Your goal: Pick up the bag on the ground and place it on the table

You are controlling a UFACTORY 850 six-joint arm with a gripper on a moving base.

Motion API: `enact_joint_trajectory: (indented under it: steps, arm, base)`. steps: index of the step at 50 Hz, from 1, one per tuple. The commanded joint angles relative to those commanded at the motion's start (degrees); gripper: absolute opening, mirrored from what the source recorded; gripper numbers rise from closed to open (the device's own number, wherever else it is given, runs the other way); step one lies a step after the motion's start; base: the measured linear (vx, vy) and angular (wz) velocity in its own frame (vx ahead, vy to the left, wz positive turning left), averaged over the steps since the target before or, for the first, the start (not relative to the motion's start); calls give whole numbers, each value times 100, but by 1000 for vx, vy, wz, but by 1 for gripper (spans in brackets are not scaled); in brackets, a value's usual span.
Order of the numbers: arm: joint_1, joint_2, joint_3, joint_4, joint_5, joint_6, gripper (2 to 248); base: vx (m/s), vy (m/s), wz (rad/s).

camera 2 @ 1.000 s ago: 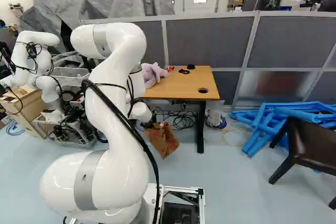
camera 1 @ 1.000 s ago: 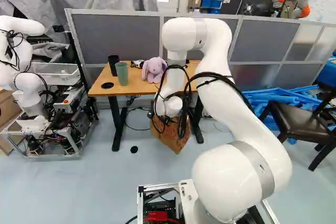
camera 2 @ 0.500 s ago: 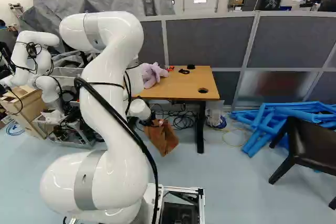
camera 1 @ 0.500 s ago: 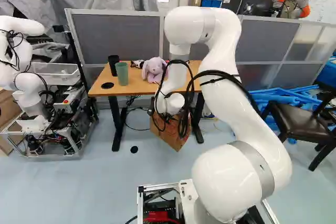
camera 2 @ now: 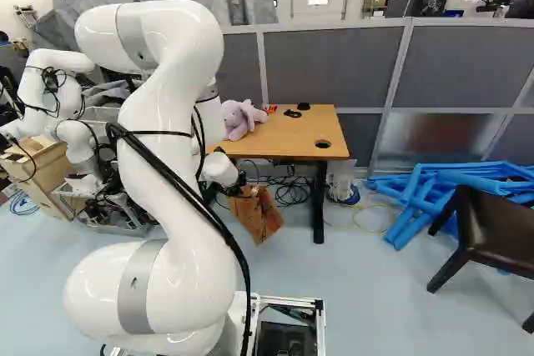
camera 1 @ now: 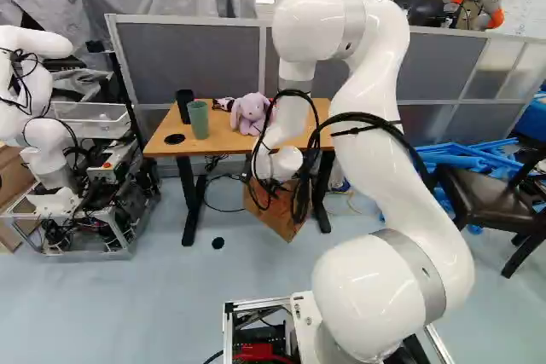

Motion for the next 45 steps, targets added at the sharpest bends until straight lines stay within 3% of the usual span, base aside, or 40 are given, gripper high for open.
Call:
enact_joint_trajectory:
  steps: [26, 45]
  arm:
    - [0, 36, 20, 0, -701, 0, 21]
    - [0, 432, 239, 0, -830, 0, 21]
  base:
    - [0, 0, 0]
    - [0, 0, 0]
